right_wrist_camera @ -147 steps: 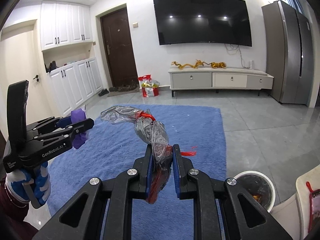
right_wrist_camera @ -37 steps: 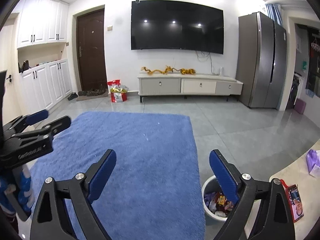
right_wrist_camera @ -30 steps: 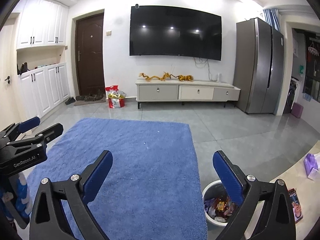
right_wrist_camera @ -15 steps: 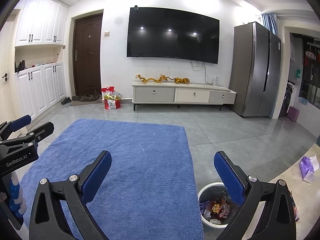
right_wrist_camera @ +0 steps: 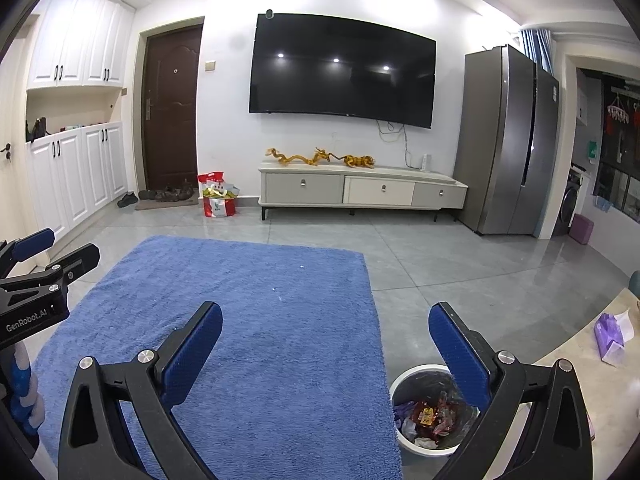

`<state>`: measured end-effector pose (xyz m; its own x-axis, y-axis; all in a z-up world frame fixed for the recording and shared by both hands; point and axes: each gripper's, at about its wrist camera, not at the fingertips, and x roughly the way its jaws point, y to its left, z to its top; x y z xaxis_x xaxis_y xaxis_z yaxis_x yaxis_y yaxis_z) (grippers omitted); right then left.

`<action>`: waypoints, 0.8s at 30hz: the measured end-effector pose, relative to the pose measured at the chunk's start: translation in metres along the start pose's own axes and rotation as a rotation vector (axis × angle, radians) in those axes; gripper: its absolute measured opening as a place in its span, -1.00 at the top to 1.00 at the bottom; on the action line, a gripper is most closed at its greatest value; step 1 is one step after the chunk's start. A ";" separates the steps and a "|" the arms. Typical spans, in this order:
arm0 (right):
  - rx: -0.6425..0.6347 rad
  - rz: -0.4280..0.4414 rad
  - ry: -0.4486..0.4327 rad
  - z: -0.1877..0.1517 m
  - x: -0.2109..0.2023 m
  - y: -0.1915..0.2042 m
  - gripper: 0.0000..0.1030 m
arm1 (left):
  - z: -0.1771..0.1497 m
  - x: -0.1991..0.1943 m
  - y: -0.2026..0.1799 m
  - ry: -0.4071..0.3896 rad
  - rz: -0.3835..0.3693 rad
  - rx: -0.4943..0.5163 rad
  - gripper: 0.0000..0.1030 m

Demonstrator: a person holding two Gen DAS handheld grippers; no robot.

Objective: Collect trash

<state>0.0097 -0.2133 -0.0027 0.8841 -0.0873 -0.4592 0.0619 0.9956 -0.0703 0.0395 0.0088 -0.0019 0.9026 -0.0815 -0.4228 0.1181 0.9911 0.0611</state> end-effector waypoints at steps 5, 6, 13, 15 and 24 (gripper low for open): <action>0.001 -0.012 0.000 0.000 0.000 0.001 -0.97 | -0.001 0.003 0.001 0.016 0.003 0.002 -0.74; 0.001 -0.014 0.001 0.001 0.000 0.000 -0.97 | -0.001 0.003 0.001 0.019 0.004 0.002 -0.74; 0.004 -0.026 0.002 0.000 0.000 0.000 -0.98 | -0.004 0.006 0.003 0.046 -0.012 -0.001 -0.74; 0.004 -0.028 0.004 -0.001 0.001 0.000 -0.98 | -0.005 0.007 0.004 0.054 -0.015 -0.001 -0.74; 0.003 -0.035 0.007 -0.002 0.001 0.000 -0.99 | -0.005 0.008 0.004 0.073 -0.023 0.005 -0.74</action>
<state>0.0099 -0.2133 -0.0047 0.8781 -0.1219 -0.4626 0.0936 0.9921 -0.0838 0.0453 0.0122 -0.0101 0.8671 -0.0961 -0.4888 0.1404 0.9886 0.0548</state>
